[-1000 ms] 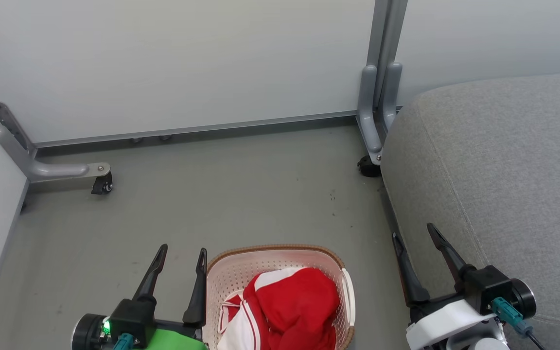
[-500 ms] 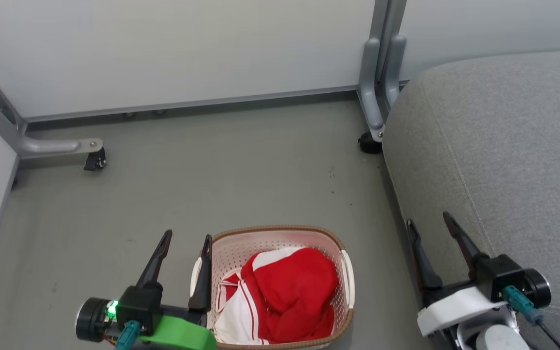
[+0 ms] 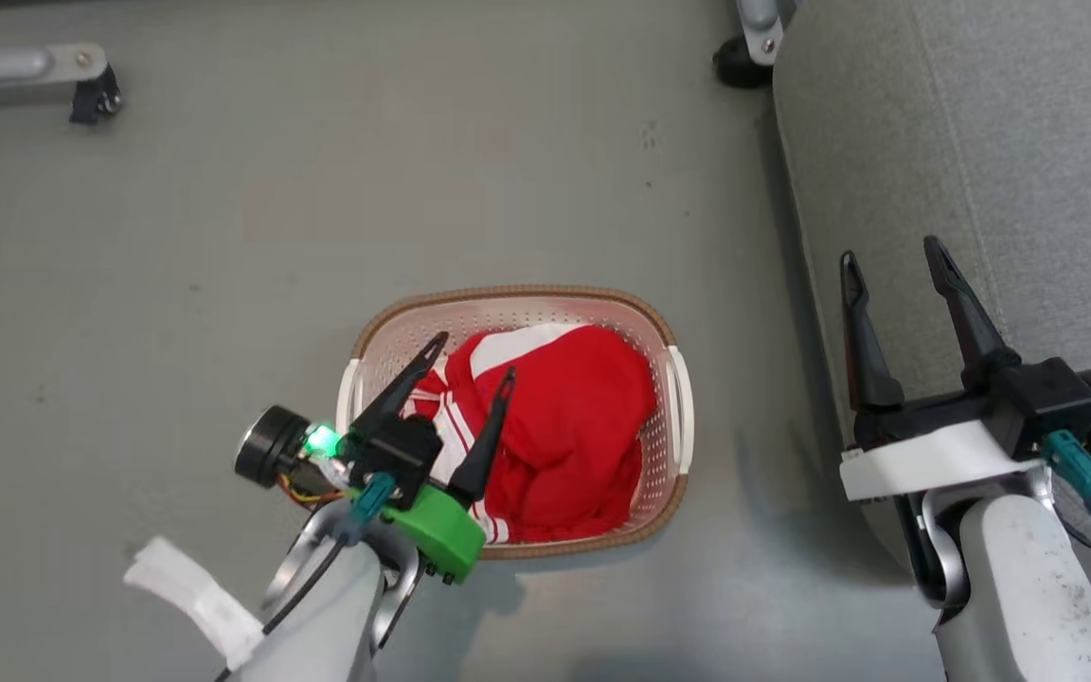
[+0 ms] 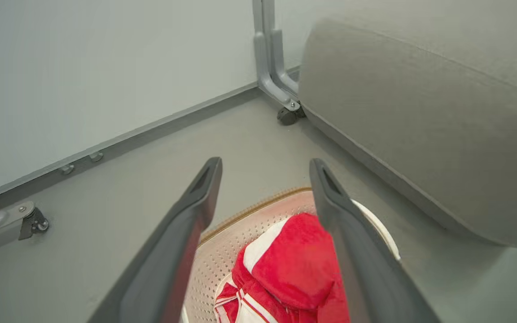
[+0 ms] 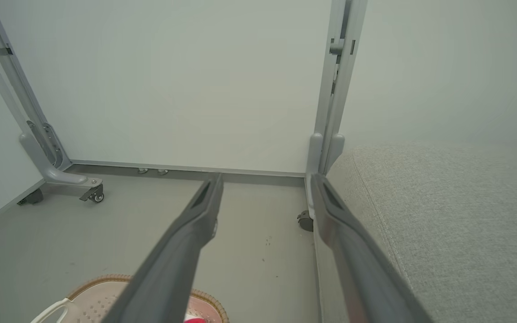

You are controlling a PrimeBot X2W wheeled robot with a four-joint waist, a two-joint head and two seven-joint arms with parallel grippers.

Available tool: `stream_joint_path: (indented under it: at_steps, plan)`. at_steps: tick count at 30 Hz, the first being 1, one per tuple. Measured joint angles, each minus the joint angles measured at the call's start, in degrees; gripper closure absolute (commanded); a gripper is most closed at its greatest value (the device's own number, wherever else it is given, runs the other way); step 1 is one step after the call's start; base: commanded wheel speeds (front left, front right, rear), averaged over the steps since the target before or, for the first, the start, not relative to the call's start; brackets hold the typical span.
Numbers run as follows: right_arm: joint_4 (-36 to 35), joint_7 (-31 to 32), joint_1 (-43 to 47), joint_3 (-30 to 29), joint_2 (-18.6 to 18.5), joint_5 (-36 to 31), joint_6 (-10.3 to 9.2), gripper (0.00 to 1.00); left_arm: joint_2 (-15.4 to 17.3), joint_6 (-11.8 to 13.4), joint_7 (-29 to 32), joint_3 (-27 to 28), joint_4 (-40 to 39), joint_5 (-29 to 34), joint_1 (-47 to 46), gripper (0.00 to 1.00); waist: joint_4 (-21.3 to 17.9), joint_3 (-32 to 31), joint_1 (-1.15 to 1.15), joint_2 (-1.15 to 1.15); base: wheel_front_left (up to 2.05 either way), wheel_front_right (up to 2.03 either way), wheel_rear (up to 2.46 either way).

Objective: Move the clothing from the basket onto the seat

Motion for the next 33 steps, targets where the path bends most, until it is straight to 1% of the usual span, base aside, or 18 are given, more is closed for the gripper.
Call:
stream_joint_path:
  at_steps: [3,6,9,11,16,21,25,29,33]
  plan:
    - [-0.7,0.0,-1.5,-0.4,0.0,0.0,0.00,0.00,0.4,-0.3,0.0,-5.1,7.0,0.3,-6.1,0.00,-0.3,4.1,0.00,0.00,0.00,0.00,0.00]
    - [-1.6,0.0,-3.2,-0.8,0.0,0.9,0.01,0.00,0.6,-0.3,0.0,-12.7,14.0,-2.9,-12.6,0.00,-0.7,8.0,0.01,0.00,0.00,0.00,0.00]
    - [-2.5,0.0,-4.8,-1.0,0.0,2.3,0.00,0.00,1.3,-0.3,0.5,-21.6,20.7,-6.3,-18.7,0.00,-1.3,12.0,0.00,0.00,0.00,0.00,0.00]
    - [-3.1,0.0,-5.6,-0.9,0.0,2.9,0.00,0.00,1.7,-0.4,0.7,-26.5,23.7,-8.4,-22.0,0.00,-1.8,14.2,0.01,0.00,0.00,0.00,0.00]
    - [-4.7,0.0,-6.8,-0.4,-0.1,4.4,0.00,0.00,1.9,-0.4,2.1,-35.1,30.5,-13.9,-28.5,0.00,-3.4,19.6,0.01,0.00,0.00,0.00,0.00]
    - [-5.9,0.0,-8.5,0.9,-0.1,5.8,0.00,0.00,2.2,-0.4,3.3,-40.9,34.3,-19.5,-32.8,0.00,-5.4,24.2,0.01,0.00,0.00,0.00,0.00]
    - [-6.3,0.0,-9.5,0.6,-0.1,8.2,0.00,0.00,3.1,-0.4,4.6,-45.1,36.2,-23.1,-35.7,0.00,-7.2,27.4,0.01,0.00,0.00,0.00,0.00]
    - [-7.3,0.0,-10.1,0.8,-0.1,9.2,0.00,0.00,4.2,-0.4,5.1,-46.6,38.0,-27.0,-37.7,0.00,-8.9,30.1,0.01,0.00,0.00,0.00,0.00]
    - [-8.0,0.0,-10.1,1.1,-0.1,10.2,0.00,0.00,4.7,-0.4,5.2,-48.0,39.0,-28.6,-38.8,0.00,-10.2,32.5,0.00,0.00,0.00,0.00,0.00]
